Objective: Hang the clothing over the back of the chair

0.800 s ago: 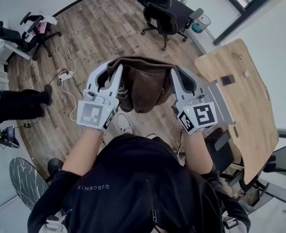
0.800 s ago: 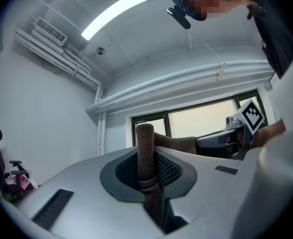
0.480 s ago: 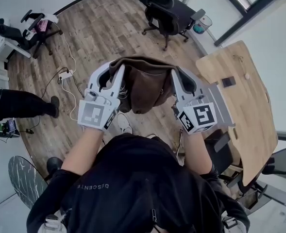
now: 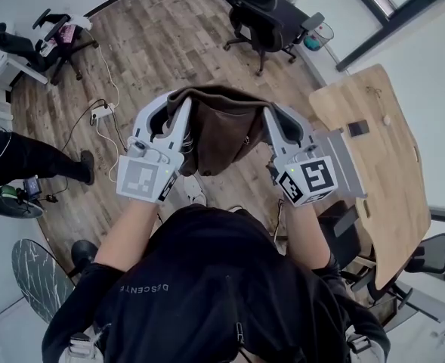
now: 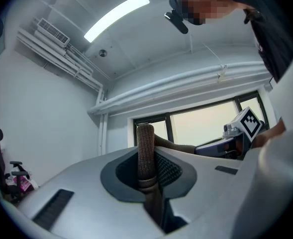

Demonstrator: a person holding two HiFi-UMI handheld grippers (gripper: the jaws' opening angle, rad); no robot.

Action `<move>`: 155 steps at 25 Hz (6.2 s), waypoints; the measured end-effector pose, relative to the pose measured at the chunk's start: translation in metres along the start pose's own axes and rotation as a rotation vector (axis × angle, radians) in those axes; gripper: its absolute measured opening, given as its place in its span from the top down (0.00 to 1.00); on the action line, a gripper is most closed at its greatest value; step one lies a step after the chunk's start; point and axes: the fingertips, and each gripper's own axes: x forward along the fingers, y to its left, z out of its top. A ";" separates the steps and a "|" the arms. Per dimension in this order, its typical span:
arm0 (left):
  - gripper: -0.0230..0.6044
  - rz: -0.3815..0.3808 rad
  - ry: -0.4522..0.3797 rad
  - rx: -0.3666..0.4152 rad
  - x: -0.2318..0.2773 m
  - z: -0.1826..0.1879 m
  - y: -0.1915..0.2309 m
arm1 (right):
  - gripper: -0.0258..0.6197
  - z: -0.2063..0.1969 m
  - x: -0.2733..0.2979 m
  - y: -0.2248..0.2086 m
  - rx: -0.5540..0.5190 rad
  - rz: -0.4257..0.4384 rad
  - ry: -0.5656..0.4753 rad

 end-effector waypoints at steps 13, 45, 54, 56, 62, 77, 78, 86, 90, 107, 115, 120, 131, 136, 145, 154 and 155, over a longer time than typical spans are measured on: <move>0.88 0.030 0.024 0.009 0.004 -0.015 0.056 | 0.91 0.001 0.056 0.015 -0.005 0.021 0.017; 0.88 0.016 0.036 0.023 0.058 -0.025 0.152 | 0.91 0.011 0.159 -0.005 0.019 -0.038 -0.002; 0.88 -0.006 0.008 0.015 0.105 -0.027 0.165 | 0.91 0.017 0.188 -0.041 0.010 -0.023 -0.012; 0.88 -0.006 0.010 0.017 0.116 -0.028 0.170 | 0.91 0.020 0.196 -0.049 0.005 -0.012 -0.018; 0.88 -0.010 0.014 0.026 0.150 -0.031 0.183 | 0.91 0.026 0.216 -0.074 -0.003 0.024 -0.027; 0.88 0.030 0.036 0.055 0.235 -0.032 0.186 | 0.91 0.035 0.249 -0.154 0.051 0.085 -0.042; 0.88 0.036 0.038 0.054 0.239 -0.033 0.185 | 0.91 0.035 0.251 -0.158 0.055 0.092 -0.045; 0.88 0.038 0.032 0.052 0.270 -0.032 0.186 | 0.91 0.043 0.262 -0.188 0.053 0.111 -0.062; 0.88 0.025 0.034 0.052 0.290 -0.035 0.190 | 0.91 0.044 0.271 -0.204 0.054 0.099 -0.061; 0.88 -0.172 -0.018 -0.001 0.380 -0.053 0.249 | 0.91 0.047 0.338 -0.249 0.043 -0.107 -0.037; 0.89 -0.274 -0.059 -0.025 0.424 -0.049 0.279 | 0.91 0.060 0.368 -0.263 0.021 -0.217 -0.039; 0.89 -0.346 -0.091 -0.017 0.451 -0.042 0.297 | 0.91 0.072 0.385 -0.271 0.000 -0.293 -0.055; 0.89 -0.461 -0.112 -0.016 0.501 -0.037 0.312 | 0.91 0.087 0.407 -0.294 -0.032 -0.446 -0.071; 0.89 -0.472 -0.143 -0.015 0.519 -0.031 0.309 | 0.91 0.095 0.407 -0.306 -0.057 -0.466 -0.073; 0.88 -0.466 -0.164 0.006 0.561 -0.026 0.302 | 0.91 0.111 0.411 -0.346 -0.082 -0.451 -0.095; 0.88 -0.466 -0.201 0.030 0.623 -0.008 0.294 | 0.91 0.136 0.421 -0.404 -0.108 -0.442 -0.134; 0.88 -0.464 -0.201 0.029 0.630 -0.008 0.293 | 0.91 0.137 0.422 -0.410 -0.108 -0.439 -0.136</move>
